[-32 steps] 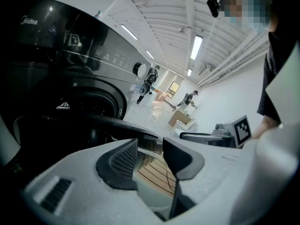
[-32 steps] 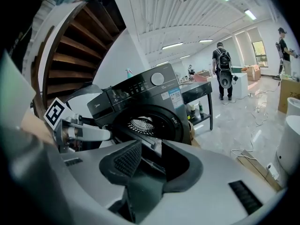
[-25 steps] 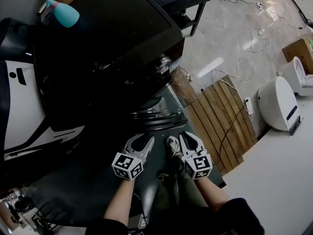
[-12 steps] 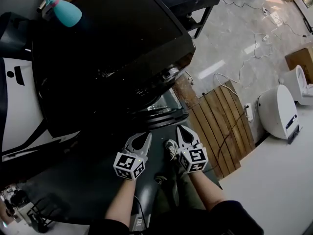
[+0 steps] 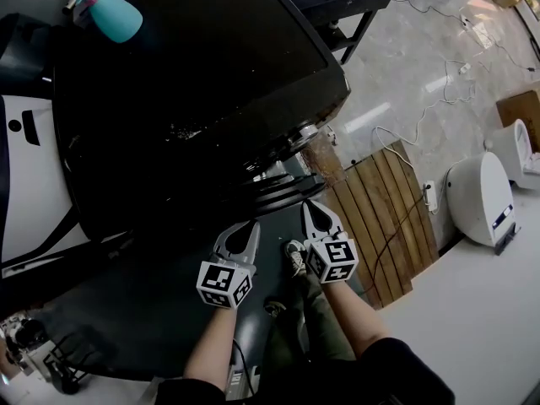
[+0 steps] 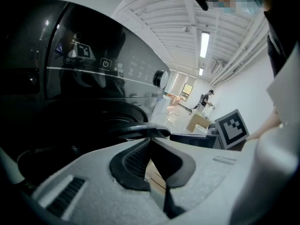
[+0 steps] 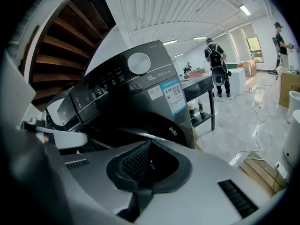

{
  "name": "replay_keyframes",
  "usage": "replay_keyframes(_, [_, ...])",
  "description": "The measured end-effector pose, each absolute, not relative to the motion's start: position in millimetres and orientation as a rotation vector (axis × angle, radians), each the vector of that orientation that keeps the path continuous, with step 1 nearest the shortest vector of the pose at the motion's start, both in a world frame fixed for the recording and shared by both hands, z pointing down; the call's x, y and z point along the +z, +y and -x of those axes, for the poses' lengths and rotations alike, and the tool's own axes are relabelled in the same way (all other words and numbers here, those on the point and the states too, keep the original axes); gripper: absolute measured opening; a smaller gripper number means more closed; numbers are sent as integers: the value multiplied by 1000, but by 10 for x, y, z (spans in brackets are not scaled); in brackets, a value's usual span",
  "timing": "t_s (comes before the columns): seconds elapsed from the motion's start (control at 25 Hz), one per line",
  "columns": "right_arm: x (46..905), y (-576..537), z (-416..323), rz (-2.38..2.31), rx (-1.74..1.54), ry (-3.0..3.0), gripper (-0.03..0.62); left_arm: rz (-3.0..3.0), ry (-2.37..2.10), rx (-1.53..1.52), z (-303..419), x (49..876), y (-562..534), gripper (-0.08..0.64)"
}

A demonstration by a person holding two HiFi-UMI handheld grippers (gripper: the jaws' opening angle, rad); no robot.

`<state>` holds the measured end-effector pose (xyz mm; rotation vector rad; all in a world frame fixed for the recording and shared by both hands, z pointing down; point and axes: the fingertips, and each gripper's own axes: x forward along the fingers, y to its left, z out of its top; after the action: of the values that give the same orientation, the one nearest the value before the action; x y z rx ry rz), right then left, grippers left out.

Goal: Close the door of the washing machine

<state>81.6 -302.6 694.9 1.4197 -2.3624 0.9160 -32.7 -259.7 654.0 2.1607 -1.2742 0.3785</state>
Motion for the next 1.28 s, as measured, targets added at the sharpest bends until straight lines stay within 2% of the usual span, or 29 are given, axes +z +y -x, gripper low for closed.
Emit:
replay_keyframes(0.52, [6931, -3467, -659, -1423, 915, -2392, 1, -1898, -1720, 348, 1330, 6534, -2560, 12])
replay_keyframes(0.92, [6908, -3697, -541, -1424, 887, -2417, 2, -1751, -1852, 293, 1667, 6556, -2528, 12])
replay_keyframes(1.28, [6926, -3744, -514, -1417, 949, -2434, 2, -1722, -1872, 278, 1690, 6584, -2554, 12])
